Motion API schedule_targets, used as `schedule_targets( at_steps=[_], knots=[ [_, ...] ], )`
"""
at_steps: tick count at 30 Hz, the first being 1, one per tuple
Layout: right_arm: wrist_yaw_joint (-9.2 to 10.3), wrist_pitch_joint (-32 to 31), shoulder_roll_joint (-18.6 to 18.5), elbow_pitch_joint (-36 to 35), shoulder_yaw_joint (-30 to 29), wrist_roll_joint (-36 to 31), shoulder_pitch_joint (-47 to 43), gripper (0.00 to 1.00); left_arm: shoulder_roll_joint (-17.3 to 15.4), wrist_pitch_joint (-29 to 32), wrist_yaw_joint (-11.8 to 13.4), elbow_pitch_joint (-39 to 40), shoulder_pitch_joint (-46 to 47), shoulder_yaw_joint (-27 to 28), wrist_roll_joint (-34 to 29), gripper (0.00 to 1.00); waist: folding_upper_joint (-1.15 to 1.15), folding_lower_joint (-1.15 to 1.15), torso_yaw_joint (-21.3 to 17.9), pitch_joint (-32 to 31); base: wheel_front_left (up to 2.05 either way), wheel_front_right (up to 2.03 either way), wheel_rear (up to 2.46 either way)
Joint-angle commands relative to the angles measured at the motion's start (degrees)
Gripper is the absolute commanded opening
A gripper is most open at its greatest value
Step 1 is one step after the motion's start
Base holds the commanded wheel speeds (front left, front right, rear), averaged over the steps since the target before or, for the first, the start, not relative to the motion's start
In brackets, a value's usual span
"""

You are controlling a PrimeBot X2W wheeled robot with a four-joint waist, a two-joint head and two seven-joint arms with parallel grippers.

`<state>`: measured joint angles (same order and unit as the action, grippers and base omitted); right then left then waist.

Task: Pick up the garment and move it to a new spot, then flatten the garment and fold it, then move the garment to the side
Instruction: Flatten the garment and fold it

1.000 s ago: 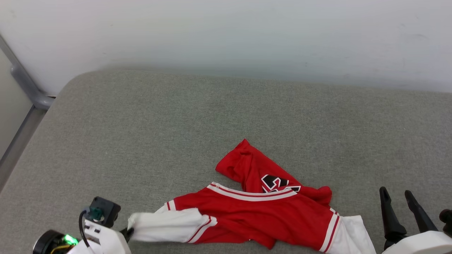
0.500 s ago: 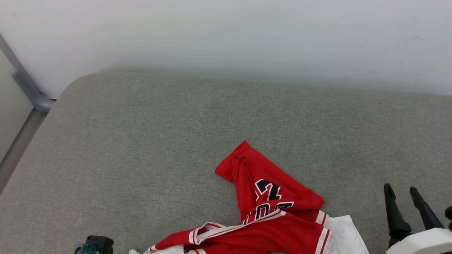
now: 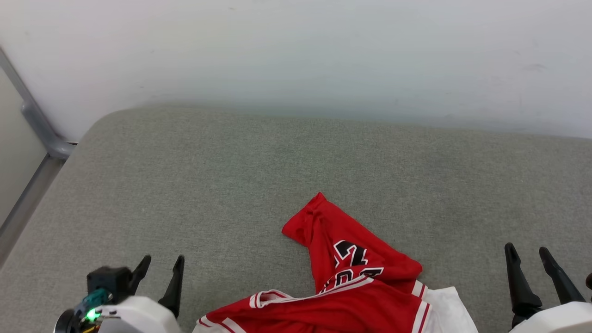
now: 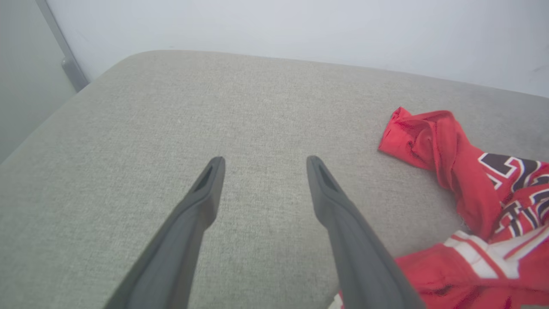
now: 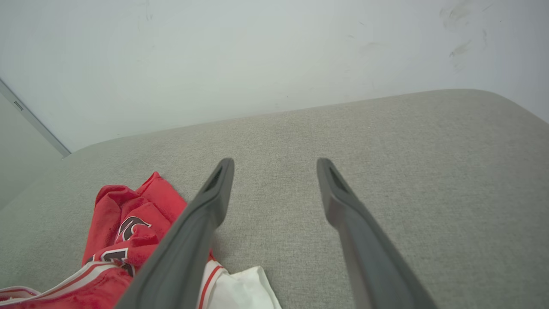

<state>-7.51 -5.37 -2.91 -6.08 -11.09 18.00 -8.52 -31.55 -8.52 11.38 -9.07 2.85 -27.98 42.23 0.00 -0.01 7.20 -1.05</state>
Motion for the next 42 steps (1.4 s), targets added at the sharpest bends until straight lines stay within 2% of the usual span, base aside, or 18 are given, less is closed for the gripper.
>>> schedule_targets(
  at_steps=[1, 5, 10, 14, 15, 22, 30, 35, 36, 37, 38, 42],
  knots=[
    [0.04, -0.2, 0.1, -0.5, 0.0, -0.3, -0.8, 1.00, 0.7, -0.6, 0.3, 1.1, 1.5, -0.1, -0.6, 1.00, 0.00, 0.01, -0.1, 0.0, 0.00, 0.00, 0.00],
    [0.04, -0.6, 0.1, -1.2, 0.3, -0.4, -0.6, 1.00, 1.6, 0.5, -1.0, 3.2, 5.6, -1.2, -1.3, 1.00, 0.00, 0.01, -0.7, 1.0, 0.00, 0.00, 0.00],
    [0.04, -0.8, 0.0, -2.0, 1.0, -0.5, 1.4, 1.00, 3.3, 4.6, -5.2, 2.7, 13.7, -4.1, -1.6, 1.00, 0.00, 0.01, -2.3, 4.1, 0.00, 0.00, 0.00],
    [0.04, -0.5, 0.1, -1.9, 1.4, -0.3, 2.5, 1.00, 5.1, 9.2, -8.9, 0.2, 20.4, -6.8, -1.3, 1.00, 0.00, 0.01, -4.0, 6.9, 0.00, 0.00, 0.00],
    [0.04, -0.5, 0.1, -1.9, 1.4, -0.3, 2.5, 1.00, 5.1, 9.2, -8.9, 0.2, 20.4, -6.8, -1.3, 1.00, 0.00, 0.01, -4.0, 6.9, 0.00, 0.00, 0.00],
    [0.04, 0.9, 0.1, -0.4, 2.6, 0.6, 4.7, 1.00, 8.0, 18.8, -14.2, -6.7, 28.5, -11.6, -0.1, 1.00, 0.00, 0.01, -7.3, 11.5, 0.00, 0.00, 0.00],
    [0.04, 3.0, 0.1, 2.1, 3.8, 1.5, 6.9, 1.00, 9.1, 28.3, -17.3, -15.3, 33.3, -15.9, 1.8, 1.00, 0.00, 0.01, -10.3, 15.2, 0.00, 0.00, 0.00],
    [0.04, 3.8, 0.1, 3.8, 4.1, 1.9, 7.7, 1.00, 9.2, 35.1, -18.2, -20.7, 34.1, -19.2, 3.3, 1.00, 0.00, 0.01, -11.1, 16.1, 0.00, 0.00, 0.00],
    [0.04, 3.9, 0.1, 4.0, 4.2, 1.9, 7.9, 1.00, 9.2, 36.6, -18.4, -21.6, 34.0, -20.0, 3.6, 0.62, 0.00, 0.01, -11.2, 16.2, 0.00, 0.00, 0.00],
    [0.04, 4.0, 0.1, 4.2, 4.3, 2.0, 8.0, 1.00, 9.2, 37.6, -18.4, -22.3, 34.0, -20.5, 4.0, 0.34, 0.00, 0.01, -11.3, 16.2, 0.00, 0.00, 0.00],
    [0.04, 4.1, 0.0, 4.5, 4.3, 2.1, 8.2, 1.00, 9.2, 38.1, -18.5, -22.8, 34.3, -21.0, 3.8, 0.00, 0.00, 0.01, -11.4, 16.2, 0.00, 0.00, 0.00],
    [0.04, 4.4, 0.0, 5.3, 4.3, 2.3, 8.7, 1.00, 8.9, 33.5, -18.7, -22.3, 37.6, -20.8, 2.4, 0.00, 0.00, 0.01, -11.6, 15.9, 0.00, 0.00, 0.00]
  ],
)
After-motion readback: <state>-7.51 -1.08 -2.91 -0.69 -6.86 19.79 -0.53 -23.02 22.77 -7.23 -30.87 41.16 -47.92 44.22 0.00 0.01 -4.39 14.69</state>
